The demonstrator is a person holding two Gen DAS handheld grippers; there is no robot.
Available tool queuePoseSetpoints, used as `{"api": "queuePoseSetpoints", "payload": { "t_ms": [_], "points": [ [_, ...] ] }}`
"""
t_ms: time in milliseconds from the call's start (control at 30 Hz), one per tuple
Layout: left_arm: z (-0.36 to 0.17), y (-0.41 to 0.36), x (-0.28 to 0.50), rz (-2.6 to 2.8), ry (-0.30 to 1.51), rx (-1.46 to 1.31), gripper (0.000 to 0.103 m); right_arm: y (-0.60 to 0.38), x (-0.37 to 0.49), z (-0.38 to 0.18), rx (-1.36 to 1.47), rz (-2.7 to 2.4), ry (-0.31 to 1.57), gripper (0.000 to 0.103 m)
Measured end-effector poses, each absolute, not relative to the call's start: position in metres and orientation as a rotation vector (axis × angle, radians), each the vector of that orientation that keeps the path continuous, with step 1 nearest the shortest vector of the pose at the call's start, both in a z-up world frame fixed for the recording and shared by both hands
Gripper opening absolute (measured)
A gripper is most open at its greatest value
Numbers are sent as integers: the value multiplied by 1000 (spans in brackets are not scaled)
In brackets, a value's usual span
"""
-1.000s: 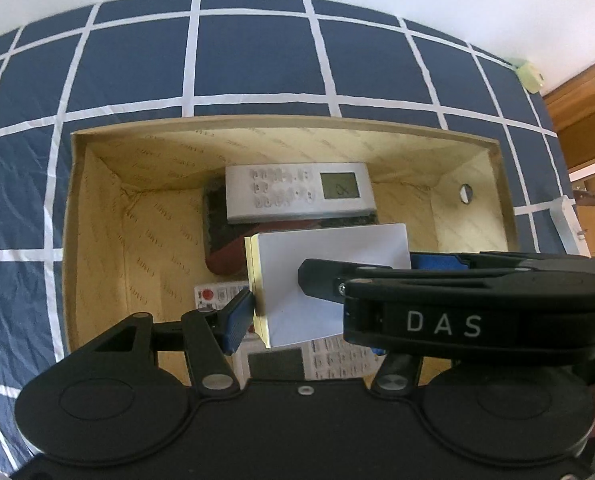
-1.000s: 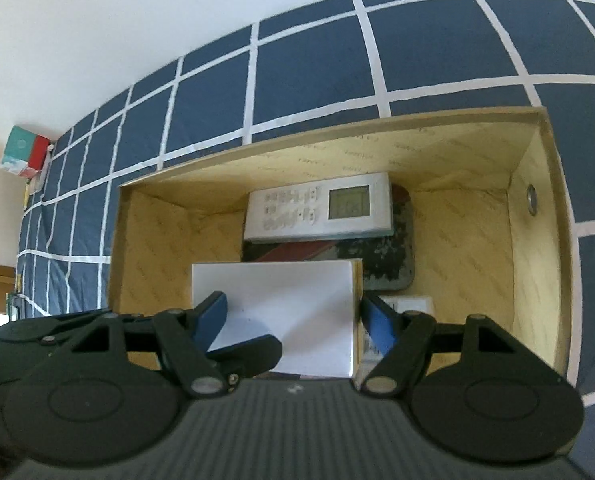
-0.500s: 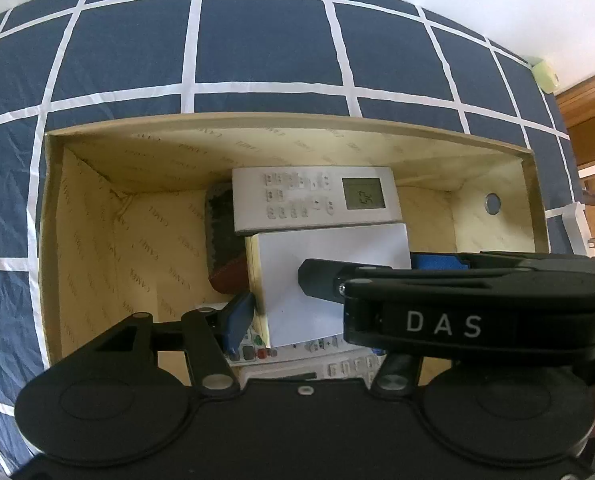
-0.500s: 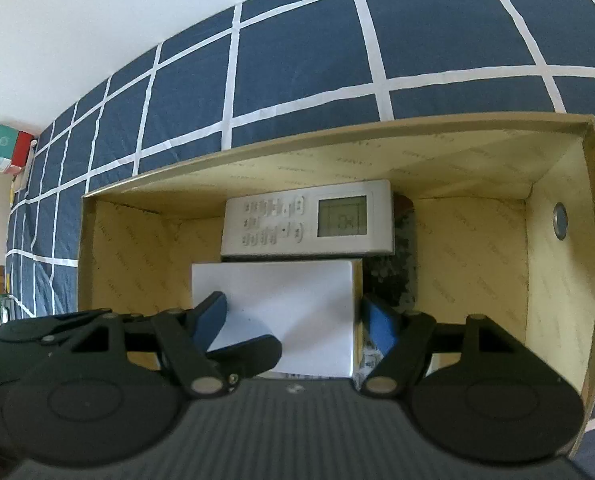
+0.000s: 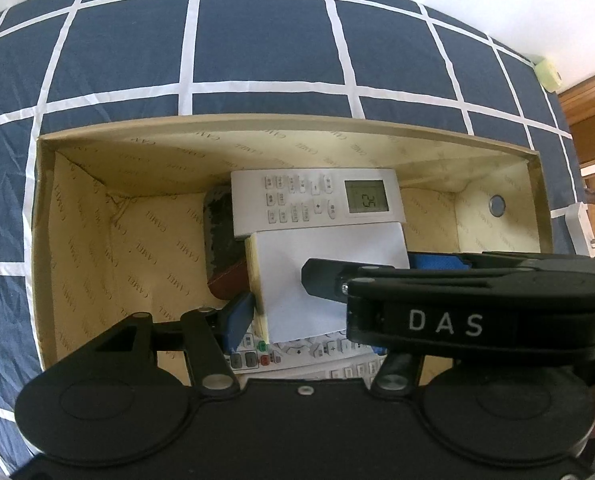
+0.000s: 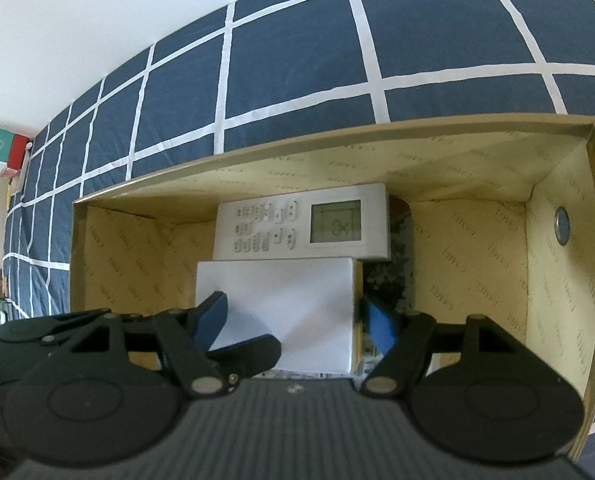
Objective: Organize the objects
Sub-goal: 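Lower the white cardboard box into the box onto the remotes, then open the right gripper and lift it out of the box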
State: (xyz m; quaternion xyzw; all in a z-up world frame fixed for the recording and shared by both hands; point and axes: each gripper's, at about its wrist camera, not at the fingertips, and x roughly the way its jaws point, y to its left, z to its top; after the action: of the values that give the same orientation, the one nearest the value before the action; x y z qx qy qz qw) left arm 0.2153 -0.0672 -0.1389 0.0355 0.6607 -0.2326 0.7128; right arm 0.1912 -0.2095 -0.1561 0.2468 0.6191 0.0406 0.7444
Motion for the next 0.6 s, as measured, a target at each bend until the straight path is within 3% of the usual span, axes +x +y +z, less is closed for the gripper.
{"api": "queuePoseSetpoints", "payload": {
  "t_ms": [333, 600],
  "points": [
    [-128, -61, 209, -472, 1428, 89, 61, -213, 185, -146, 538, 60, 1329, 73],
    [-105, -56, 191, -444, 1381, 107, 72, -218, 166, -120, 518, 36, 1276, 78]
  ]
}}
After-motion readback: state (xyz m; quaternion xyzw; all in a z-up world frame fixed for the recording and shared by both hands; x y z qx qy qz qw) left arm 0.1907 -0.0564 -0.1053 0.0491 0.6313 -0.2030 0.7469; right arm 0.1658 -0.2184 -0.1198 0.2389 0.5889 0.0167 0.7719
